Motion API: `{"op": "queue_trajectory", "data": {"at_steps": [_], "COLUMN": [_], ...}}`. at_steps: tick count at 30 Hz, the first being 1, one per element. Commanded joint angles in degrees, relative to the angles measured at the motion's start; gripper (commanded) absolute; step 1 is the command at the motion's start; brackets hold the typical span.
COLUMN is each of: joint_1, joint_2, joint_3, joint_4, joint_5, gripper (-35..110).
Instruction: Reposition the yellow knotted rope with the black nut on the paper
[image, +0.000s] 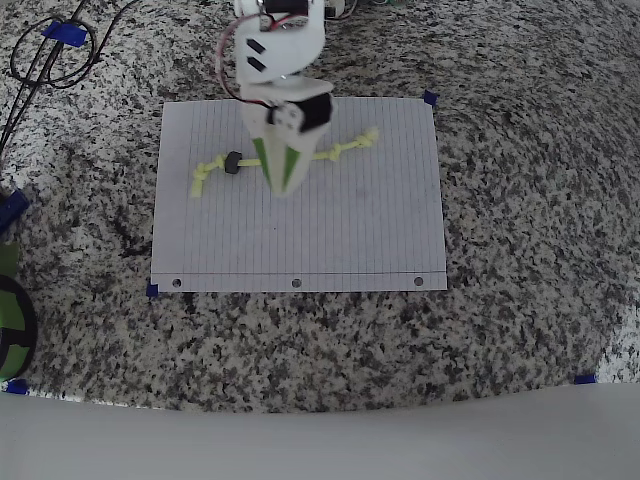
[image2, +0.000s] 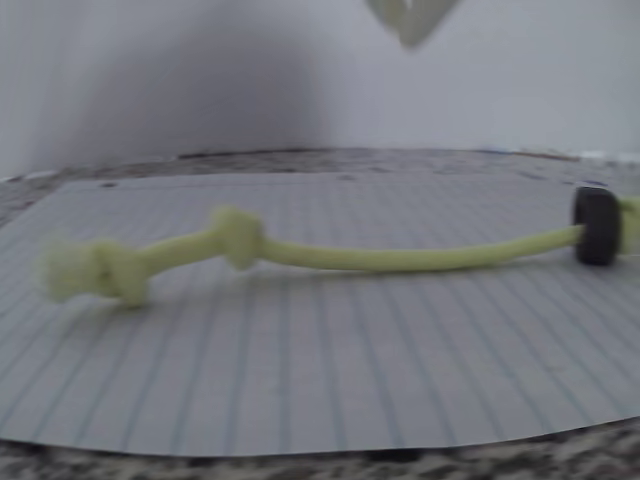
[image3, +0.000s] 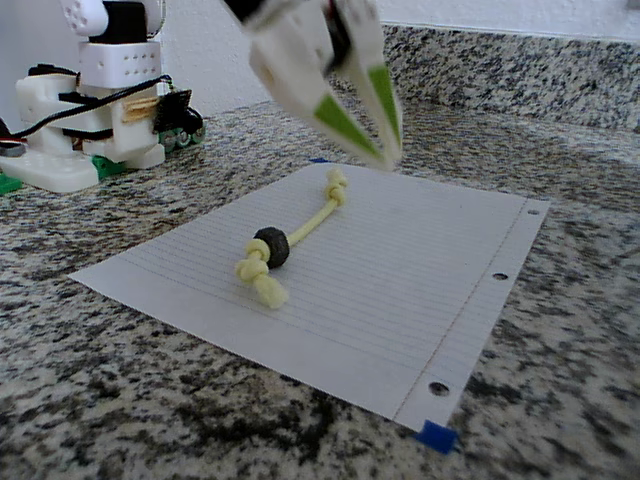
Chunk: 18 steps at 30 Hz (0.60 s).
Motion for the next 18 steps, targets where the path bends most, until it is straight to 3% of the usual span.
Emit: {"op": "queue_trajectory", "data": {"at_steps": [1,10,13,18], "joint_1": [3.8,8.2,8.6,6.9], "joint_2": [10.9,30.4,36.1,43.3], "joint_3": [0.6,2.1,5.0,10.4], "joint_4": [3.1,27.6,31.0,35.6], "joint_5": [-9.8,-20.2,-26.7,-29.3], "gripper": [0,0,0,0]}}
